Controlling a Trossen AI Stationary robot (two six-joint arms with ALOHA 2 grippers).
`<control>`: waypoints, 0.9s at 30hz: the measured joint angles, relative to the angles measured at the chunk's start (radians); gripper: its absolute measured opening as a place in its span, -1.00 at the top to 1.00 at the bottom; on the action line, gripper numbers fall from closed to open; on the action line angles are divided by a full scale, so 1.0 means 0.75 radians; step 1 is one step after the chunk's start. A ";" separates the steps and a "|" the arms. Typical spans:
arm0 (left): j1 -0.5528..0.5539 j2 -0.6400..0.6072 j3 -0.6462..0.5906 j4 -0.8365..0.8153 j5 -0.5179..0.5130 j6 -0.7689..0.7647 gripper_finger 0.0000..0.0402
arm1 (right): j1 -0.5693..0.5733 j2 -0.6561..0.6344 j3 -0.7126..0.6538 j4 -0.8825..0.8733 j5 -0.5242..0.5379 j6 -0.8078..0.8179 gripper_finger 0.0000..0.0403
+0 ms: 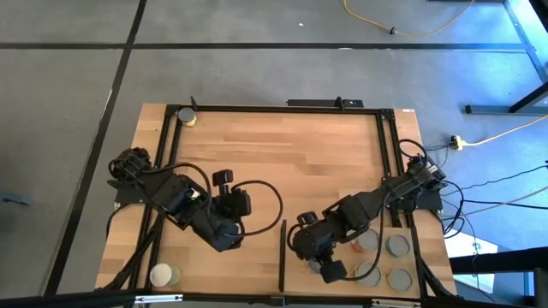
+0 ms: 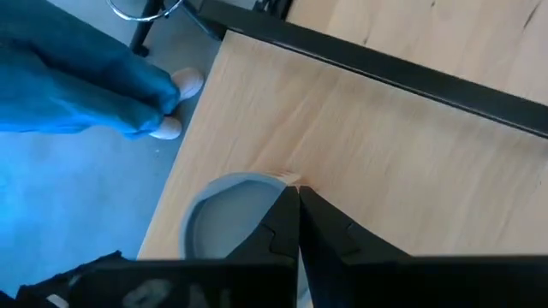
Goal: Pick and place cans onto a shelf
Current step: Put the canned diced tomato on the shelf
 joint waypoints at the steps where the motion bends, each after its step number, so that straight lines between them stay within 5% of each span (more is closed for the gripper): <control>1: 0.000 0.000 0.000 0.000 0.000 -0.009 1.00 | 0.000 0.000 0.000 0.002 0.001 -0.018 0.96; 15: -0.014 0.000 0.000 0.003 -0.001 -0.056 1.00 | -0.012 0.000 0.000 0.086 0.132 -0.091 0.96; 27: -0.017 0.000 0.000 0.004 -0.001 -0.059 1.00 | -0.028 0.090 0.000 0.025 0.063 -0.062 0.96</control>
